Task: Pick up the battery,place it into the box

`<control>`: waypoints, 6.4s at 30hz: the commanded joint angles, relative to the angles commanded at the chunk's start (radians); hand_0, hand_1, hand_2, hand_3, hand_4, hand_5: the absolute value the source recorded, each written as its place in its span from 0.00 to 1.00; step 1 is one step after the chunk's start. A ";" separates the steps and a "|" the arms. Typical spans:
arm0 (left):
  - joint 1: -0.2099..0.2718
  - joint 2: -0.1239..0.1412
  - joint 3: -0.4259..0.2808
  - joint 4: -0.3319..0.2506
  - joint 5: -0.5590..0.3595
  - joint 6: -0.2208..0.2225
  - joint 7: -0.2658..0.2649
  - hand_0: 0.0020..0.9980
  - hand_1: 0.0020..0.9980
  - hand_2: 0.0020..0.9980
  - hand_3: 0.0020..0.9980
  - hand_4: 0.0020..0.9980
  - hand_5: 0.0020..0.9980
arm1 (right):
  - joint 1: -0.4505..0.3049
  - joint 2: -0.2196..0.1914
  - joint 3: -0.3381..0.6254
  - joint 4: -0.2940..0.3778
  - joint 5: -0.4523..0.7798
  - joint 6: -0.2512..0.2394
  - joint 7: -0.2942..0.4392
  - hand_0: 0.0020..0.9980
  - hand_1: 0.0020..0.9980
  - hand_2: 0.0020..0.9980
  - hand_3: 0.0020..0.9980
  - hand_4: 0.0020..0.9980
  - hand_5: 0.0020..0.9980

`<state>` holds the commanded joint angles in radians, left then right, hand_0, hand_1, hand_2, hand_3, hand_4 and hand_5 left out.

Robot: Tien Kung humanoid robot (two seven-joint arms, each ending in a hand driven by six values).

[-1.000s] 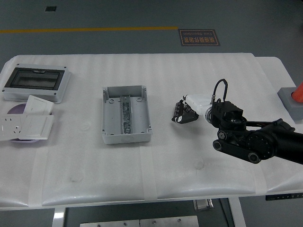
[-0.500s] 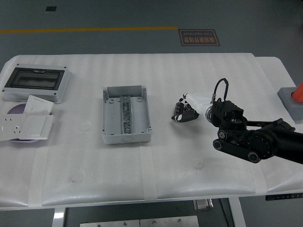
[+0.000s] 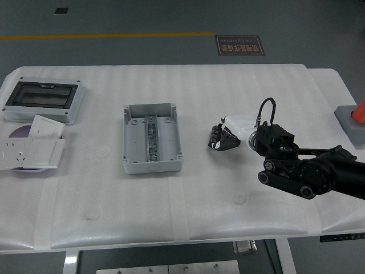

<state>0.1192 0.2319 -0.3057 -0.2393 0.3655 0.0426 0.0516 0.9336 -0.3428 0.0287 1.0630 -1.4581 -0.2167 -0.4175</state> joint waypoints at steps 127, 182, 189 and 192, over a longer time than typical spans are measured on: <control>-0.036 0.016 0.068 -0.001 -0.029 0.003 0.000 0.67 0.67 0.62 0.64 0.65 0.25 | 0.012 -0.157 0.245 0.170 -0.633 0.473 0.274 1.00 1.00 1.00 1.00 0.64 0.16; -0.052 0.022 0.047 -0.006 -0.012 0.003 -0.003 0.67 0.67 0.62 0.64 0.65 0.29 | -0.080 -0.120 0.246 0.033 -0.559 0.367 0.279 0.99 0.84 0.72 0.69 0.35 0.12; -0.052 0.021 0.046 -0.006 -0.013 0.003 -0.003 0.67 0.67 0.62 0.65 0.65 0.29 | -0.082 -0.123 0.240 0.037 -0.543 0.355 0.272 1.00 0.83 0.72 0.70 0.35 0.13; -0.050 0.020 0.048 -0.006 -0.016 0.004 -0.003 0.67 0.67 0.62 0.65 0.65 0.29 | -0.074 -0.131 0.219 0.053 -0.521 0.323 0.254 1.00 0.83 0.72 0.70 0.35 0.13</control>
<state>0.0691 0.2519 -0.2574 -0.2449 0.3497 0.0461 0.0483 0.8597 -0.4743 0.2473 1.1156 -1.9791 0.1068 -0.1636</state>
